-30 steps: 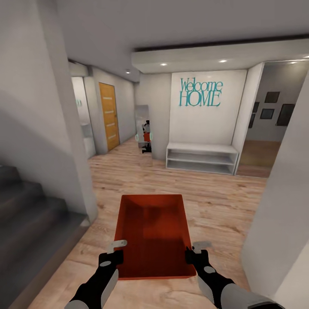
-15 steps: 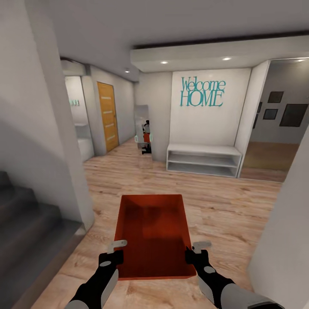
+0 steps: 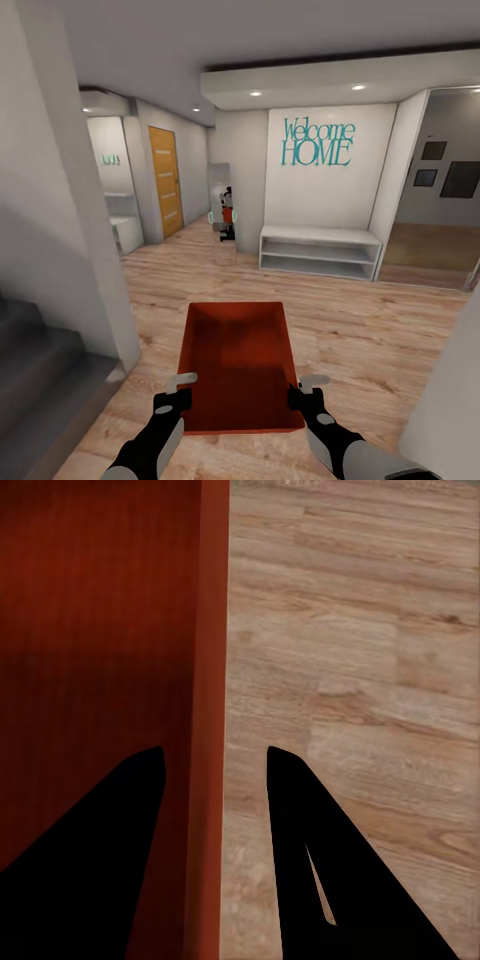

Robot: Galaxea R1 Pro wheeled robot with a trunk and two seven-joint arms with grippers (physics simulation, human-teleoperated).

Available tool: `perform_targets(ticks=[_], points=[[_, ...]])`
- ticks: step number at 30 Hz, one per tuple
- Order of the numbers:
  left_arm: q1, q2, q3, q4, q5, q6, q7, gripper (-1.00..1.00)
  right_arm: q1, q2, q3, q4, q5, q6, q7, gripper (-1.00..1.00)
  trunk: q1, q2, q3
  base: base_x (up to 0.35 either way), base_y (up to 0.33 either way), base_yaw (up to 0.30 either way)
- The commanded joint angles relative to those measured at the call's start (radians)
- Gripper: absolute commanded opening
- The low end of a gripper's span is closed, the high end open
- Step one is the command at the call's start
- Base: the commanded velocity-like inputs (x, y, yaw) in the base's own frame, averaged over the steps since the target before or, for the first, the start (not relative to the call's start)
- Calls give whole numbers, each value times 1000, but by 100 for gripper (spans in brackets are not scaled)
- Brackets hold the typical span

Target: Move the two storage containers from the living room to the garage. In the garage, place one container on the floor and stack the other container on top of it (either order is fine).

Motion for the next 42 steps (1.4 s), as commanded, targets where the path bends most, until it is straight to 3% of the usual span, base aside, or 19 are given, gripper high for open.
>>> perform_targets(ticks=[1, 42], points=[[-1, 2, 18, -29, 1, 5, 7, -100, 0, 0, 0, 2, 5, 0, 0, -100, 1, -1, -2, 322, 0, 0], [-1, 2, 18, -30, 1, 5, 7, -100, 0, 0, 0, 2, 4, 0, -1, -100, 1, -1, -2, 322, 0, 0]])
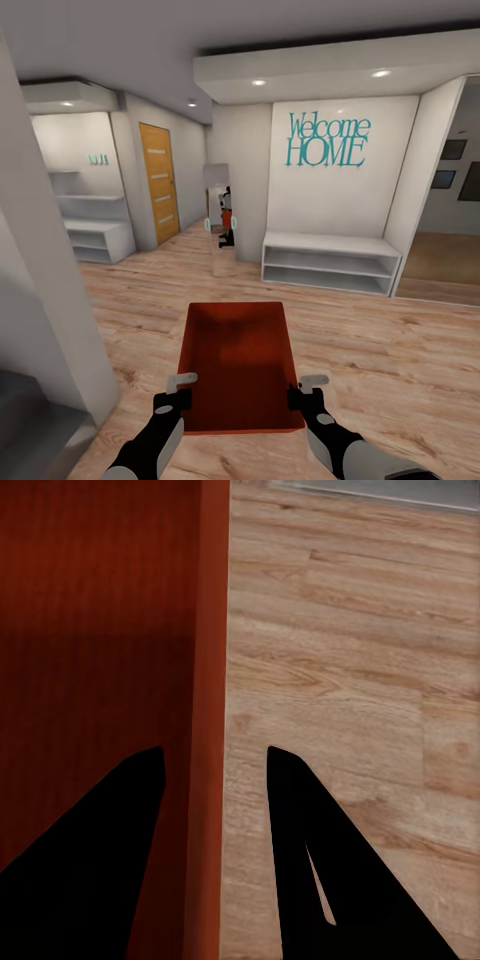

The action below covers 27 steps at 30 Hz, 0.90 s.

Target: Move the two storage containers from the living room to the garage. In the garage, place one container on the floor and stack the other container on top of it (either order is fine).

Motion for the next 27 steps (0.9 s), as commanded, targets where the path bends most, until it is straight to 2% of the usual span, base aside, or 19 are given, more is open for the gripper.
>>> perform_targets(ticks=[1, 27], points=[[-1, 2, 19, -31, 1, 5, 7, -100, 0, 0, -1, 2, 5, 0, -1, -100, 1, -1, -2, 322, 0, 0], [-1, 3, 19, -32, 1, 5, 7, -100, 0, -1, -1, 2, 4, 0, -1, -100, 1, -1, -2, 322, 0, 0]])
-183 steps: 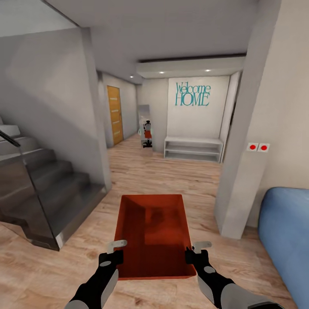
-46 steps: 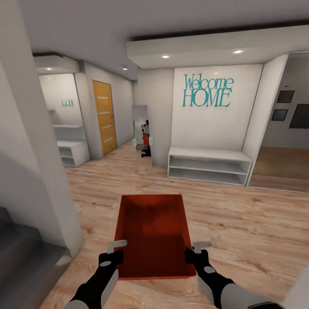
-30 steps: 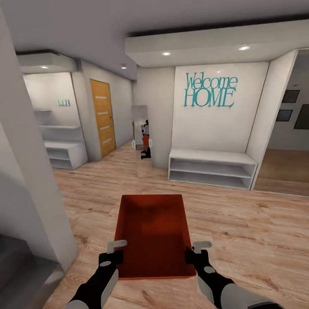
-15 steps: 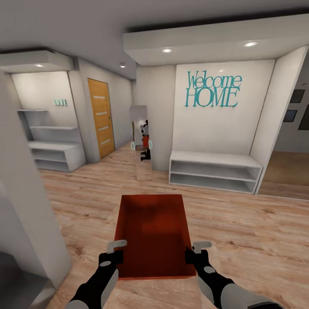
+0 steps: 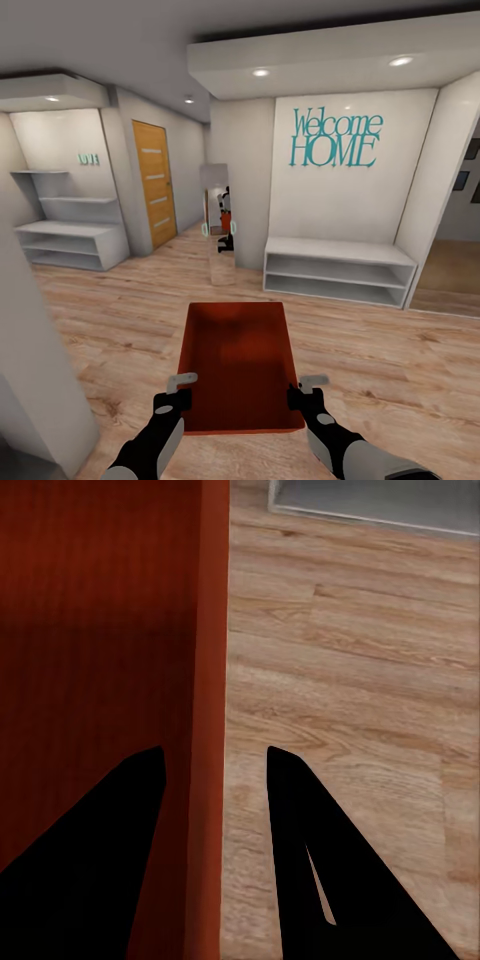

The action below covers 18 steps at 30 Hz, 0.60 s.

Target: Move the two storage containers from the living room to the garage. In the garage, place one container on the floor and stack the other container on top of it (either order is fine).

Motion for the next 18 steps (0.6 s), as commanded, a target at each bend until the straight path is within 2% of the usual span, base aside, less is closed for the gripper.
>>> perform_targets(ticks=[1, 18], points=[[-1, 4, 18, -32, 2, 6, 7, -100, 0, -1, 0, 2, 4, 0, -2, -100, 1, -1, -2, 322, 0, 0], [-1, 4, 18, -31, 2, 6, 7, -100, 0, 0, 1, 3, 4, 0, -2, -100, 1, -1, -2, 322, 0, 0]])
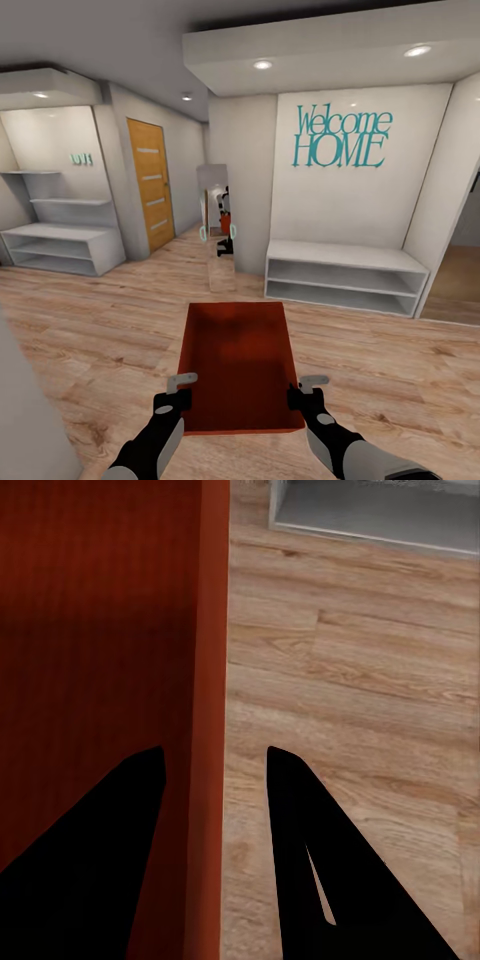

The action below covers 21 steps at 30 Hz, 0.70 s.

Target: Move the two storage containers from the living room to the garage. In the garage, place one container on the floor and stack the other container on top of it (either order is fine).

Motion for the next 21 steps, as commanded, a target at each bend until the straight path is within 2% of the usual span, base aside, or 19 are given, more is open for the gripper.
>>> perform_targets(ticks=[1, 21], points=[[-1, 4, 18, -32, 2, 5, 7, -100, 0, 0, 0, 2, 4, 0, -2, -100, 1, -1, -2, 322, 0, 0], [-1, 4, 18, -32, 3, 5, 7, -100, 0, -1, -1, 2, 3, 0, -2, -100, 1, -1, -2, 322, 0, 0]])
